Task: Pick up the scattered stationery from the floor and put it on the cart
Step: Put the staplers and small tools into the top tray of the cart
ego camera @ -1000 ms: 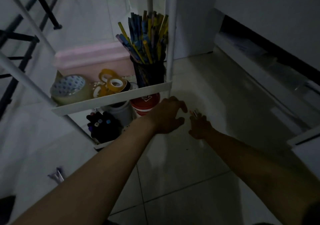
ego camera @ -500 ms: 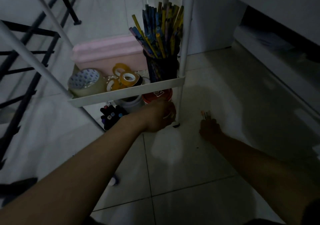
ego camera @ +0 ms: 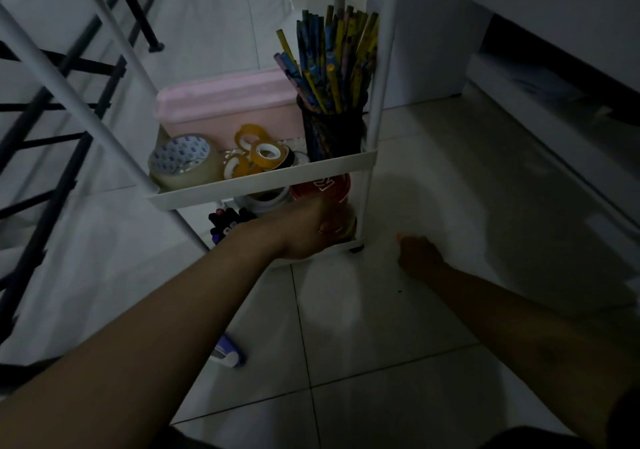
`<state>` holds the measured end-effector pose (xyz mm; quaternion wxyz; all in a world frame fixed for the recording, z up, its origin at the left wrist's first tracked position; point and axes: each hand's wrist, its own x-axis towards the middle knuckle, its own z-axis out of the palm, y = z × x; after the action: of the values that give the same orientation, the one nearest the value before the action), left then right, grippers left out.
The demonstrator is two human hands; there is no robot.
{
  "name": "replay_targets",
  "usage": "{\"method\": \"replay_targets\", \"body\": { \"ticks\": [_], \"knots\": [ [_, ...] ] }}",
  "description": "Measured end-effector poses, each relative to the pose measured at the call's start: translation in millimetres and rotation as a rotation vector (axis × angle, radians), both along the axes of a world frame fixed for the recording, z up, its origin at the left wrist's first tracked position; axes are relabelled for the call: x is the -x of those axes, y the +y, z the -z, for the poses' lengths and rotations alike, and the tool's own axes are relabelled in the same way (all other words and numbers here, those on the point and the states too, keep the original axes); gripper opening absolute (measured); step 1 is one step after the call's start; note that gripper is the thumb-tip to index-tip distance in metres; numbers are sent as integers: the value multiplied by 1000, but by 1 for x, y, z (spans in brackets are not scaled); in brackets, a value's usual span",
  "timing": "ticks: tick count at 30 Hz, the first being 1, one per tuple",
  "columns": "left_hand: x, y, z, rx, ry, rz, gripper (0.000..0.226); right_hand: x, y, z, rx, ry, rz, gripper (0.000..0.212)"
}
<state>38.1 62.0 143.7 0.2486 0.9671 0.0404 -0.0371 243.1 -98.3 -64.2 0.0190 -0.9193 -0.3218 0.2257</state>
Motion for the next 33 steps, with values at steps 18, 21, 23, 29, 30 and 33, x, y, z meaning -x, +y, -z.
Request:
{"method": "replay_targets", "body": {
  "ticks": [18, 21, 23, 29, 30, 33],
  "knots": [
    [28, 9, -42, 84, -155, -224, 41, 142, 43, -167, -1592, 73, 327, 24],
    [33, 5, -60, 229, -288, -248, 41, 153, 52, -208, -1638, 60, 195, 29],
    [36, 1, -72, 310, -399, -260, 38, 159, 59, -232, -1673, 77, 114, 27],
    [43, -2, -107, 631, -702, -405, 25, 179, 75, -280, -1732, 233, -88, 19],
    [46, -2, -113, 646, -746, -411, 26, 182, 77, -287, -1727, 267, -120, 18],
    [51, -4, -127, 689, -876, -397, 23, 187, 82, -308, -1689, 372, -209, 13]
  ]
}}
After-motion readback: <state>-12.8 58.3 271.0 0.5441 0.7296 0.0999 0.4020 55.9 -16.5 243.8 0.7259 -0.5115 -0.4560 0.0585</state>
